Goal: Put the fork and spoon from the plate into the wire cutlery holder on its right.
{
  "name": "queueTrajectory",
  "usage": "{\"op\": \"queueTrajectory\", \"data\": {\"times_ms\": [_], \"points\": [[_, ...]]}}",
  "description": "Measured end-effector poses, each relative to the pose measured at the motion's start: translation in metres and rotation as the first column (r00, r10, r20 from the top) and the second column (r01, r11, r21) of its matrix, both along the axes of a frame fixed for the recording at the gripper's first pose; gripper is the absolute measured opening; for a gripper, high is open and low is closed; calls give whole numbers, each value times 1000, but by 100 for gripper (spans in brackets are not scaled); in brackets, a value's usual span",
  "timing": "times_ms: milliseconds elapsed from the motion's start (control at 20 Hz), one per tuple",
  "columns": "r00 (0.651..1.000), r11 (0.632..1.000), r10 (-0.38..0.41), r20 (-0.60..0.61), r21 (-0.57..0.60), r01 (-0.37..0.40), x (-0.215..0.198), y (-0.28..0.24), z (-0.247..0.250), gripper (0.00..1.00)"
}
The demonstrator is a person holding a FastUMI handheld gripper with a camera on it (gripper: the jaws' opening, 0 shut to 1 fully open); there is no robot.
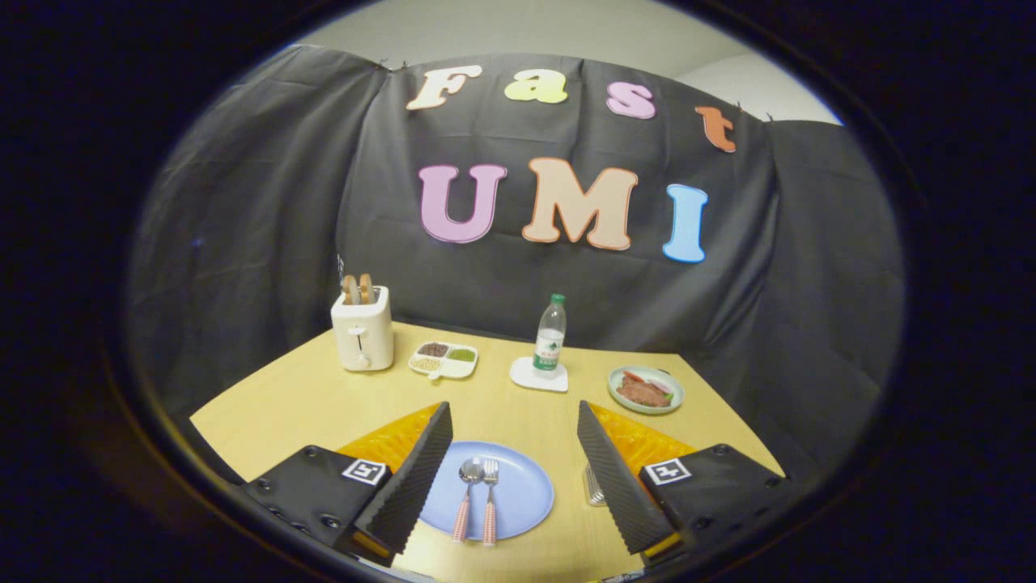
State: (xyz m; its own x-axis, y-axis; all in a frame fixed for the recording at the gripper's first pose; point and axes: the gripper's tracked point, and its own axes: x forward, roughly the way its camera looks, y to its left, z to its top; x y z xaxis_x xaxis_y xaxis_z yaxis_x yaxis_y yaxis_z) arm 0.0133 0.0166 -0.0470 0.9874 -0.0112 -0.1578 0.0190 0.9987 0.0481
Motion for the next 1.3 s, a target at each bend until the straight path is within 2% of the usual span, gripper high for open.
{"op": "queueTrajectory", "data": {"times_ms": [400,800,950,1300], "points": [[980,1000,7,-197,23,-3,6,7,-68,99],[947,999,-52,-317,-3,54,17,0,-127,99],[936,999,-39,-350,-11,38,24,7,-147,94],[900,1000,-17,-436,-12,14,25,15,-189,94]]}}
